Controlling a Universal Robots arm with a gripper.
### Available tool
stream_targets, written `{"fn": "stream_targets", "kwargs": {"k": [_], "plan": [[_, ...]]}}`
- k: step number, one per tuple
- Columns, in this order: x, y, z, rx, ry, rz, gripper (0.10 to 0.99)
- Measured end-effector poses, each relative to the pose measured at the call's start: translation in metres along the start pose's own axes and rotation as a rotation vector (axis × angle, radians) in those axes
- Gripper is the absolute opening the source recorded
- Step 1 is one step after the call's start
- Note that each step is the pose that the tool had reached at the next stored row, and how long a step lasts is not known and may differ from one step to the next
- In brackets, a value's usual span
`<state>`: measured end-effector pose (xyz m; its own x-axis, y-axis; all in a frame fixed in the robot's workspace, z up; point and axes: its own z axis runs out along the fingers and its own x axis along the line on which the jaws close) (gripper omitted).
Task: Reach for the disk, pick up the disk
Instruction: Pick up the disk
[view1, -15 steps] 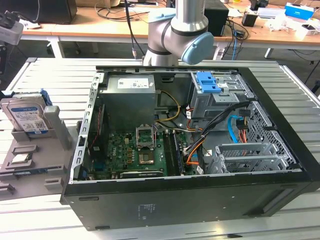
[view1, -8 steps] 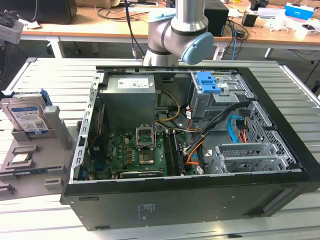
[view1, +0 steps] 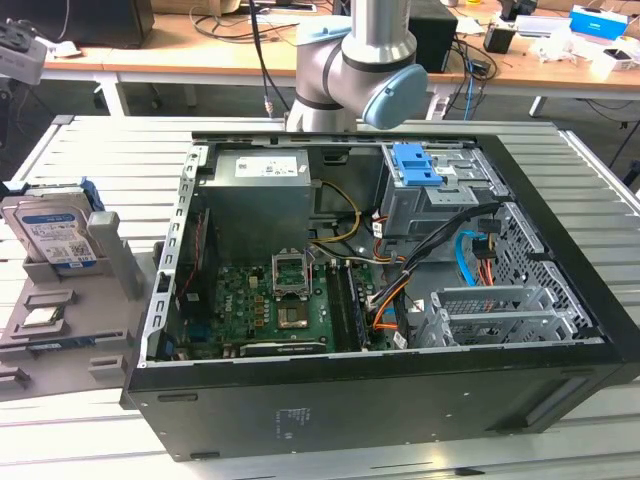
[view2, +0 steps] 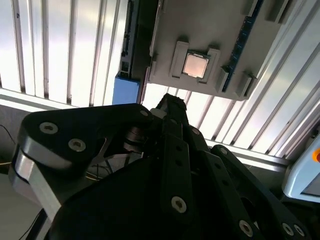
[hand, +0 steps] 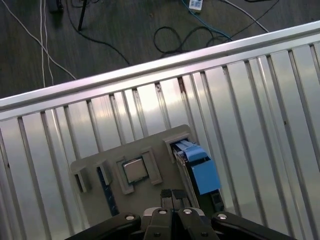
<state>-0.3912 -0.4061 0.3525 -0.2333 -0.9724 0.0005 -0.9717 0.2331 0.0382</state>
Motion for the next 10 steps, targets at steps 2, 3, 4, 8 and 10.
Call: {"fn": "stream_targets", "kwargs": {"k": [2,3,4,8,10], "plan": [[0.0000,0.0000,0.0000,0.000,0.0006,-0.016,0.106],[0.0000,0.0000,0.0000,0.000,0.0008,-0.022,0.106],[0.0000,0.0000,0.0000,0.000,0.0012,-0.031,0.106],[0.0000,0.0000,0.0000,0.000,0.0021,-0.055,0.106],[0.0000,0.0000,0.0000,0.000,0.0029,-0.076,0.106]]}}
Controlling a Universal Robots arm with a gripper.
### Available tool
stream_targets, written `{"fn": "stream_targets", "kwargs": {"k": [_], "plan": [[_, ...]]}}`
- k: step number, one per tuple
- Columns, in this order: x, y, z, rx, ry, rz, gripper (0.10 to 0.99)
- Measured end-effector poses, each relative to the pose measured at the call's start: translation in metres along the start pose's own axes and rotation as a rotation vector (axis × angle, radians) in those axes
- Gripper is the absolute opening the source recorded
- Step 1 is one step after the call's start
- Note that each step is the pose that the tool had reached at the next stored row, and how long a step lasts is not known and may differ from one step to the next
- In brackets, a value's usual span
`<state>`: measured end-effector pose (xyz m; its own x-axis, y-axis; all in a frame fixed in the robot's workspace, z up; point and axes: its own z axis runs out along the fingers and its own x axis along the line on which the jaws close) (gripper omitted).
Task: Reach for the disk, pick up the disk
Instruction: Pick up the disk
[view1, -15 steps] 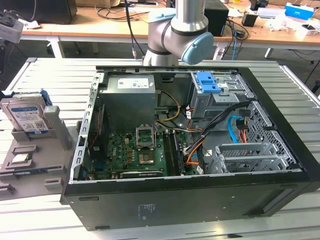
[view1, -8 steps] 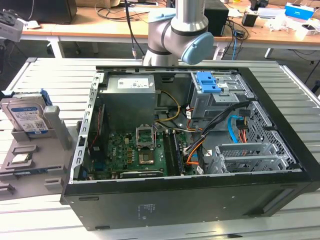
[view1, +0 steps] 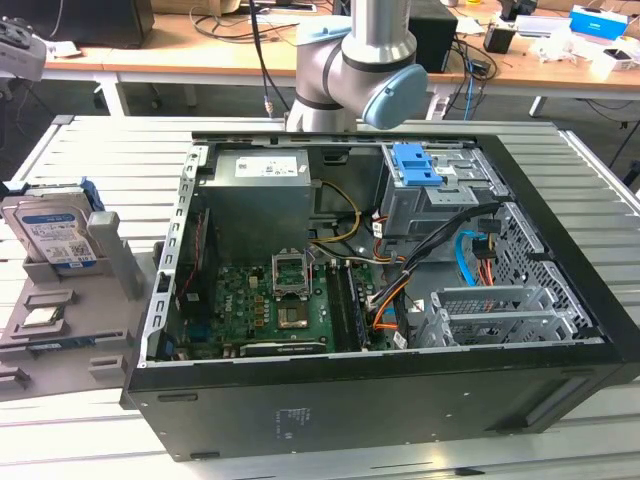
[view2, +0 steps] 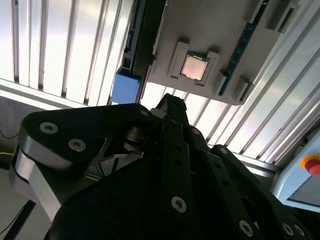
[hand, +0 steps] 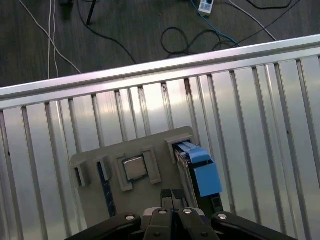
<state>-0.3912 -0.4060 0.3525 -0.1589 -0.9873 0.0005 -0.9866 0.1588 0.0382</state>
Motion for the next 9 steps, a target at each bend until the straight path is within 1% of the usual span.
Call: {"fn": "stream_targets", "kwargs": {"k": [9], "plan": [[0.0000,0.0000,0.0000,0.000,0.0027,-0.071,0.106]]}}
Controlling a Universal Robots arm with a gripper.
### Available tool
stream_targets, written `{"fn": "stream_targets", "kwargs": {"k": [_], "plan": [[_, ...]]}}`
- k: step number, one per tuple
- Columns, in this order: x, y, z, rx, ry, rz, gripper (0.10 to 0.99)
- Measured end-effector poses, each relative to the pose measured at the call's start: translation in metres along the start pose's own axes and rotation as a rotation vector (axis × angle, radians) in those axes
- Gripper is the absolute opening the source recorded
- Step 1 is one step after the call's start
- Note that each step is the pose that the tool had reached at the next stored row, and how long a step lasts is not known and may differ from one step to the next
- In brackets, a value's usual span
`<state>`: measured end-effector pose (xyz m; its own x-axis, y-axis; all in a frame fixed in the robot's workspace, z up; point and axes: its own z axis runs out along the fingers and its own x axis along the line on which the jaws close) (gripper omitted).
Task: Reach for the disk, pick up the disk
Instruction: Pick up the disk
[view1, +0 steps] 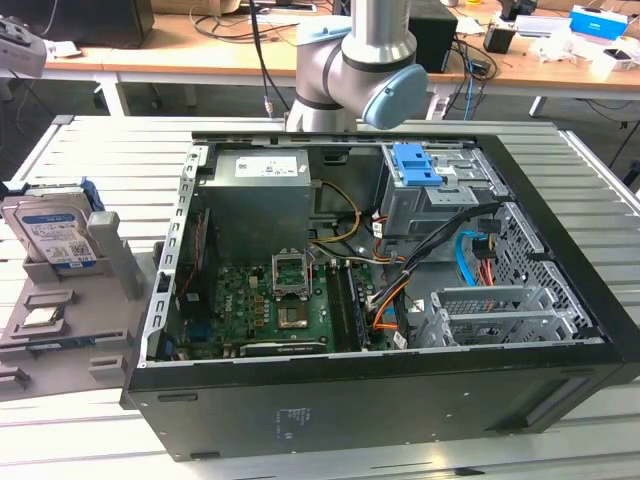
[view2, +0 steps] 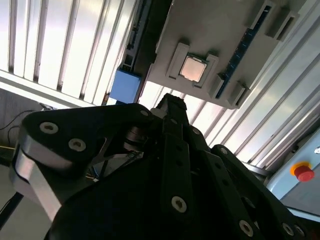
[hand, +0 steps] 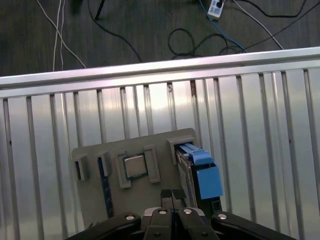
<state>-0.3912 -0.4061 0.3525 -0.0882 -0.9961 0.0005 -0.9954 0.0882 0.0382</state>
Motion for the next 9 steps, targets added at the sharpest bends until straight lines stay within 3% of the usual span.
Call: {"fn": "stream_targets", "kwargs": {"k": [9], "plan": [[0.0000,0.0000,0.0000,0.000,0.0022,-0.056,0.106]]}}
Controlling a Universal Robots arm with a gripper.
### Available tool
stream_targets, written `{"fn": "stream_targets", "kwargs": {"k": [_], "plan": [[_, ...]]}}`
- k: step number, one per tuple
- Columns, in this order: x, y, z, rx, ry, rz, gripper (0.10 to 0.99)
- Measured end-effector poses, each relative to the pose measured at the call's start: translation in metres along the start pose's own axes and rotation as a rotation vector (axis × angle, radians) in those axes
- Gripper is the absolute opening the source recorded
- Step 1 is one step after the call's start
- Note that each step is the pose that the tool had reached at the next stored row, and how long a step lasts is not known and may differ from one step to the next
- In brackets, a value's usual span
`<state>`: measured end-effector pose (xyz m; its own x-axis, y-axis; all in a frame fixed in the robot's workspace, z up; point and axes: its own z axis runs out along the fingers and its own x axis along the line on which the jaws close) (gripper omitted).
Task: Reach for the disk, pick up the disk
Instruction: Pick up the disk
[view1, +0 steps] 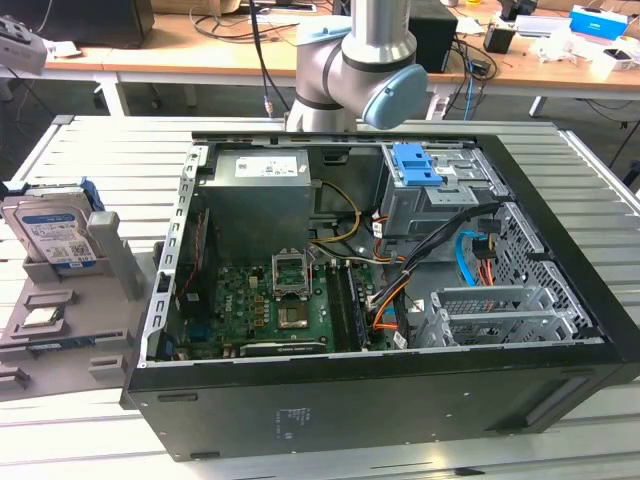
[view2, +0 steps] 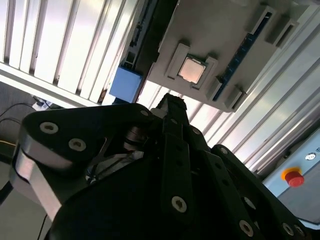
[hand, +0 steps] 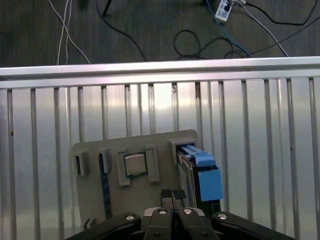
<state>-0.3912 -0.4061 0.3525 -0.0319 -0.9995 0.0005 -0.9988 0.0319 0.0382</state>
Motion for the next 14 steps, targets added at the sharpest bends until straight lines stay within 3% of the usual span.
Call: {"fn": "stream_targets", "kwargs": {"k": [14], "plan": [[0.0000,0.0000,0.0000,0.000,0.0009,-0.023,0.106]]}}
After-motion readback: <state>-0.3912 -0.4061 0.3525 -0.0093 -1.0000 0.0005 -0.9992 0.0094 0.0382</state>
